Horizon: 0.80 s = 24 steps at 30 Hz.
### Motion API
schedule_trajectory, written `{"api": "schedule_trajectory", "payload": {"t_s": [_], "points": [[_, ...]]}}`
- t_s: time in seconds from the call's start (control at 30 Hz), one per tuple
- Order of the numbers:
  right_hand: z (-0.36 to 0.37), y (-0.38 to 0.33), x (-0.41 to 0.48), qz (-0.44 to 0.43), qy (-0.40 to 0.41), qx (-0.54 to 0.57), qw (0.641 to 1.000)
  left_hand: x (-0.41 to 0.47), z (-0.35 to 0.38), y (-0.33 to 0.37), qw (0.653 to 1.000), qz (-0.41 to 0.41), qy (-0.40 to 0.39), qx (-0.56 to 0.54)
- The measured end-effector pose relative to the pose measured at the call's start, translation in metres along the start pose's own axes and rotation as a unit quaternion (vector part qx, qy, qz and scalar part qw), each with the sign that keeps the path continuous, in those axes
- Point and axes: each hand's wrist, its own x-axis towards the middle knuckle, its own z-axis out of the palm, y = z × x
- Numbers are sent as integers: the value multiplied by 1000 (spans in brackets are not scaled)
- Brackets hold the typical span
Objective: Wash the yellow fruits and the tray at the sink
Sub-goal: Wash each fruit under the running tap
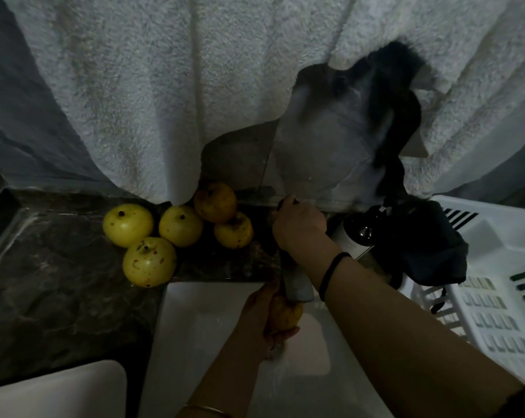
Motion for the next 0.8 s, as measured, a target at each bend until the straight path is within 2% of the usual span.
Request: {"api": "schedule_trajectory", "payload": {"t_s": [0.47,0.57,0.63,0.7,0.77,0.8], "points": [[6,3,6,-2,8,29,1000,-6,0,3,999,8,-32,6],[1,12,4,-25,6,121,992,-5,2,2,999,13,-36,7],[1,27,-4,-32,12,221,975,-3,0,0,999,11,-36,2],[19,48,-17,-18,82,269,959,-2,0,-1,999,14,-39,4],[50,65,-35,73,148,374,913,-1,3,-5,999,21,-32,0],[67,68,-44,119,148,426,885,-1,5,-7,1000,23,-20,-3]]}}
